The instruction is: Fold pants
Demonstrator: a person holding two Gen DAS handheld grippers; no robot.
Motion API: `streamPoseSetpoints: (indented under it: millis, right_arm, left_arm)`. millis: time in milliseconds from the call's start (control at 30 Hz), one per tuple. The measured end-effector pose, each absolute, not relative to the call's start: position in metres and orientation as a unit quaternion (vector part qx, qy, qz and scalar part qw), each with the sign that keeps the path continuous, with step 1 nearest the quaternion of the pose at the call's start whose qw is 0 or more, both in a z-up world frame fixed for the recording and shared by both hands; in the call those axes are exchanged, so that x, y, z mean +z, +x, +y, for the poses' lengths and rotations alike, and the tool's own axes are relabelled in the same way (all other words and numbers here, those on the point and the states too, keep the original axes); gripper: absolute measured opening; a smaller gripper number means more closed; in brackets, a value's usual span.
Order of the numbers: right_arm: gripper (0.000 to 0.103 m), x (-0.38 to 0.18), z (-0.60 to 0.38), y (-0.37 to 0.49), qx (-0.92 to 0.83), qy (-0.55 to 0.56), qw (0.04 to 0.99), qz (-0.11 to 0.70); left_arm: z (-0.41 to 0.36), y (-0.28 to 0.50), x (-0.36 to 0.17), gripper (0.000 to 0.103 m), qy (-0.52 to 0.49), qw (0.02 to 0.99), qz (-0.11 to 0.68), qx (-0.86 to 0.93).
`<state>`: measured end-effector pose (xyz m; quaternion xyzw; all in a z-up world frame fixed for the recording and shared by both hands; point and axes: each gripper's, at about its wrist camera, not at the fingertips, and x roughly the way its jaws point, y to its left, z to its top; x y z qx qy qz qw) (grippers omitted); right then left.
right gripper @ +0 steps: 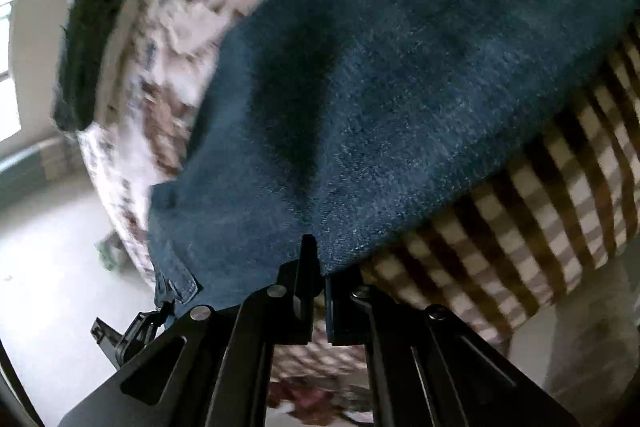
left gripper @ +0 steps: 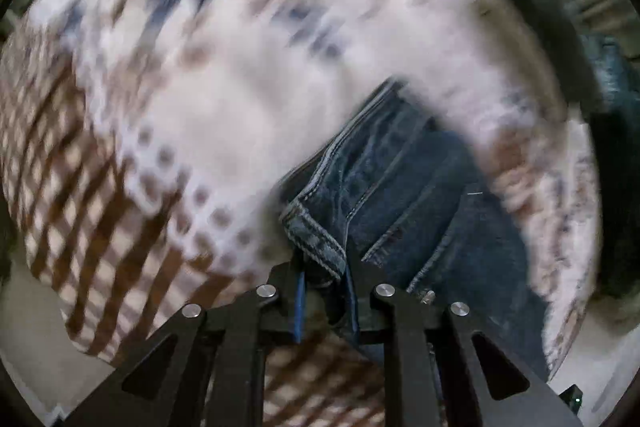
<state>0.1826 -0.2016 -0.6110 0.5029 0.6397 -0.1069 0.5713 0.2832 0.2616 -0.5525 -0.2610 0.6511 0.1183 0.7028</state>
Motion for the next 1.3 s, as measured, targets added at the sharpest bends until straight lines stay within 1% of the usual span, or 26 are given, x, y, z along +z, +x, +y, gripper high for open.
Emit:
streamPoseSetpoints:
  millis: [67,100,133,167,200,233,267,300,333,367,467,567,633,700,800,833,867,900,933,967,1033,1067,1133,1167,1267,1300]
  right_arm:
    - [0.004,-0.633,-0.193,0.185,-0.119,0.476,0.571,0.658]
    - [0.005,-0.641,-0.190,0.189,-0.119,0.470,0.567,0.666]
    - [0.009,-0.649,-0.189,0.192,-0.119,0.465,0.559,0.676]
    - [0.012,-0.651,-0.189,0.196,-0.112,0.464,0.553,0.683]
    - [0.020,-0.650,-0.190,0.201,-0.103,0.459,0.550,0.690]
    - [0.038,-0.643,-0.191,0.207,-0.088,0.443,0.550,0.702]
    - [0.048,-0.634,-0.192,0.212,-0.075,0.425,0.555,0.711]
    - [0.062,-0.621,-0.193,0.218,-0.060,0.406,0.563,0.717]
    - [0.063,-0.604,-0.195,0.226,-0.038,0.383,0.574,0.723]
    - [0.063,-0.595,-0.197,0.231,-0.028,0.368,0.578,0.728]
    - [0.063,-0.565,-0.202,0.274,0.008,0.331,0.601,0.727]
    - [0.065,-0.563,-0.202,0.346,0.049,0.283,0.633,0.719]
    - [0.066,-0.582,-0.190,0.406,0.083,0.245,0.636,0.727]
    - [0.066,-0.619,-0.175,0.458,0.127,0.222,0.606,0.753]
    - [0.065,-0.656,-0.153,0.479,0.194,0.182,0.553,0.790]
    - [0.056,-0.659,-0.143,0.480,0.223,0.164,0.538,0.796]
    - [0.044,-0.656,-0.137,0.478,0.245,0.145,0.536,0.795]
    - [0.015,-0.653,-0.133,0.474,0.262,0.135,0.532,0.794]
    - [0.008,-0.645,-0.131,0.471,0.263,0.110,0.543,0.790]
    - [0.005,-0.634,-0.136,0.470,0.246,0.094,0.572,0.777]
    - [0.004,-0.610,-0.157,0.473,0.213,0.107,0.616,0.751]
    - [0.000,-0.598,-0.171,0.475,0.192,0.118,0.641,0.734]
    - [0.000,-0.576,-0.203,0.488,0.142,0.130,0.691,0.697]
    - [0.000,-0.577,-0.221,0.494,0.140,0.165,0.681,0.699]
    - [0.002,-0.596,-0.246,0.498,0.165,0.273,0.604,0.730]
    - [0.012,-0.603,-0.246,0.501,0.180,0.283,0.580,0.743]
  left_arm:
    - [0.267,0.280,-0.576,0.019,-0.270,0.686,0.663,0.129]
    - [0.267,0.283,-0.577,0.020,-0.269,0.686,0.664,0.126]
    - [0.266,0.286,-0.572,0.023,-0.258,0.685,0.670,0.124]
    - [0.265,0.288,-0.565,0.025,-0.249,0.685,0.674,0.122]
    - [0.261,0.291,-0.555,0.027,-0.234,0.686,0.679,0.118]
    - [0.257,0.292,-0.543,0.032,-0.219,0.692,0.678,0.113]
    - [0.252,0.293,-0.529,0.044,-0.199,0.705,0.672,0.110]
    - [0.247,0.294,-0.513,0.053,-0.173,0.720,0.663,0.107]
    - [0.241,0.295,-0.504,0.081,-0.157,0.731,0.656,0.105]
    - [0.232,0.300,-0.493,0.103,-0.136,0.747,0.643,0.099]
    - [0.202,0.322,-0.482,0.103,-0.101,0.771,0.625,0.067]
    - [0.163,0.357,-0.501,0.103,-0.083,0.757,0.647,0.031]
    - [0.144,0.374,-0.519,0.103,-0.073,0.747,0.660,0.025]
    - [0.126,0.388,-0.540,0.103,-0.050,0.736,0.675,0.032]
    - [0.117,0.390,-0.557,0.103,-0.034,0.722,0.690,0.049]
    - [0.119,0.390,-0.561,0.103,-0.037,0.717,0.693,0.056]
    - [0.121,0.389,-0.562,0.103,-0.046,0.715,0.694,0.062]
    - [0.125,0.387,-0.563,0.103,-0.057,0.714,0.695,0.066]
    - [0.129,0.386,-0.565,0.103,-0.067,0.710,0.697,0.075]
    - [0.132,0.385,-0.567,0.103,-0.075,0.706,0.699,0.085]
    - [0.139,0.382,-0.571,0.103,-0.092,0.701,0.701,0.098]
    - [0.141,0.381,-0.573,0.103,-0.096,0.698,0.702,0.103]
    - [0.146,0.381,-0.578,0.103,-0.114,0.693,0.704,0.106]
    - [0.147,0.380,-0.578,0.103,-0.117,0.693,0.703,0.107]
    - [0.143,0.382,-0.577,0.103,-0.107,0.694,0.703,0.108]
    - [0.139,0.381,-0.574,0.103,-0.103,0.696,0.702,0.109]
